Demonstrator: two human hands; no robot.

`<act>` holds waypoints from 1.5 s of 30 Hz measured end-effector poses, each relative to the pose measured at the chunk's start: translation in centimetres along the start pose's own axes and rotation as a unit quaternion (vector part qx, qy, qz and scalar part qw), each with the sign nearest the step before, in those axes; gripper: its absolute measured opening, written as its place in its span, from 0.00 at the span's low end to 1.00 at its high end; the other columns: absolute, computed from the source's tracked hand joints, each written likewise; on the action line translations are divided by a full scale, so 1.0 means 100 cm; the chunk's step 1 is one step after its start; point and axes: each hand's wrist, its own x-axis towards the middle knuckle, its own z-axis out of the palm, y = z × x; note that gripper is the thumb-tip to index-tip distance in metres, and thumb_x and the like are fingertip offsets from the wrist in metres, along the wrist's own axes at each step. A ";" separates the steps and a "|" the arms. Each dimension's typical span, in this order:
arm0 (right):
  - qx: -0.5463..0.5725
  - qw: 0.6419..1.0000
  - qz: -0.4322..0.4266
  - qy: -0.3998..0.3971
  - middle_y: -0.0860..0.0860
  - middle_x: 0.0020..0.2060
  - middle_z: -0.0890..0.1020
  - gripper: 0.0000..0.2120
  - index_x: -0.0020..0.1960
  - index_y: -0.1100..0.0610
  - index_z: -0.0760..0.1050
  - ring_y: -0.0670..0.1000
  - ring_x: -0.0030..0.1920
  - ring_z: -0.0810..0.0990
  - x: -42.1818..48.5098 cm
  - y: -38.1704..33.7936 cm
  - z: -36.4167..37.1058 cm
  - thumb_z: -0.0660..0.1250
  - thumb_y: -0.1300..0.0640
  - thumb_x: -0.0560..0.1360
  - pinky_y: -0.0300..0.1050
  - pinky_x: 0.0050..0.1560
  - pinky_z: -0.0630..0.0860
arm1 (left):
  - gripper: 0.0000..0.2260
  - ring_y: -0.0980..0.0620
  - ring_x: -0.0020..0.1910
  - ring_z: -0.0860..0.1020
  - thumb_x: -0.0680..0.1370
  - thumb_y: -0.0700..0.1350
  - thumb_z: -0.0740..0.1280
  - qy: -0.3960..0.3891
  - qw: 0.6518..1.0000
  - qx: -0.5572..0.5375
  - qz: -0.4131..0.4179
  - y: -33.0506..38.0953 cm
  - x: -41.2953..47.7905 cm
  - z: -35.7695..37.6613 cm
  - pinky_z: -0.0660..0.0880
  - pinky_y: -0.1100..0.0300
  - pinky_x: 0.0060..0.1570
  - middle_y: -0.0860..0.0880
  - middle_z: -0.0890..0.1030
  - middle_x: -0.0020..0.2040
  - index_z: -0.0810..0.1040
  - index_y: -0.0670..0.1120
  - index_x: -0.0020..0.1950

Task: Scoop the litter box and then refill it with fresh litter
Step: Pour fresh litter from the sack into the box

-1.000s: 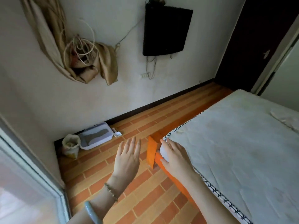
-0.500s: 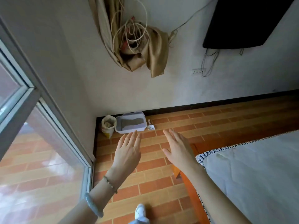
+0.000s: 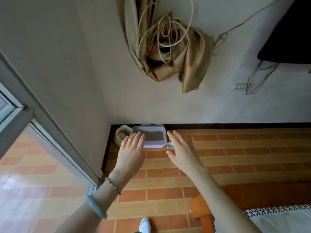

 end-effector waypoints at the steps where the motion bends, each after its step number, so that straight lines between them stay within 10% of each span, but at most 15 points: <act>1: 0.003 1.000 -0.006 0.004 0.53 0.74 0.60 0.30 0.75 0.55 0.54 0.53 0.72 0.61 0.015 0.004 0.000 0.63 0.54 0.77 0.44 0.70 0.59 | 0.31 0.41 0.59 0.78 0.61 0.42 0.78 -0.004 1.000 0.003 -0.001 -0.006 0.014 0.005 0.75 0.44 0.58 0.40 0.79 0.60 0.76 0.38 0.62; 30: 0.052 0.950 -0.278 -0.134 0.56 0.69 0.70 0.30 0.71 0.56 0.64 0.55 0.68 0.69 0.440 0.119 0.137 0.70 0.54 0.72 0.49 0.63 0.72 | 0.29 0.39 0.62 0.75 0.70 0.47 0.74 -0.082 0.935 0.015 -0.346 -0.116 0.259 0.165 0.70 0.43 0.61 0.39 0.76 0.64 0.71 0.39 0.67; 45: 0.049 0.932 -0.308 -0.183 0.54 0.68 0.71 0.32 0.72 0.56 0.62 0.53 0.67 0.70 0.582 0.112 0.419 0.70 0.54 0.72 0.46 0.64 0.69 | 0.33 0.43 0.58 0.78 0.60 0.48 0.79 -0.072 0.927 0.050 -0.364 -0.263 0.271 0.435 0.73 0.47 0.58 0.43 0.79 0.61 0.76 0.42 0.63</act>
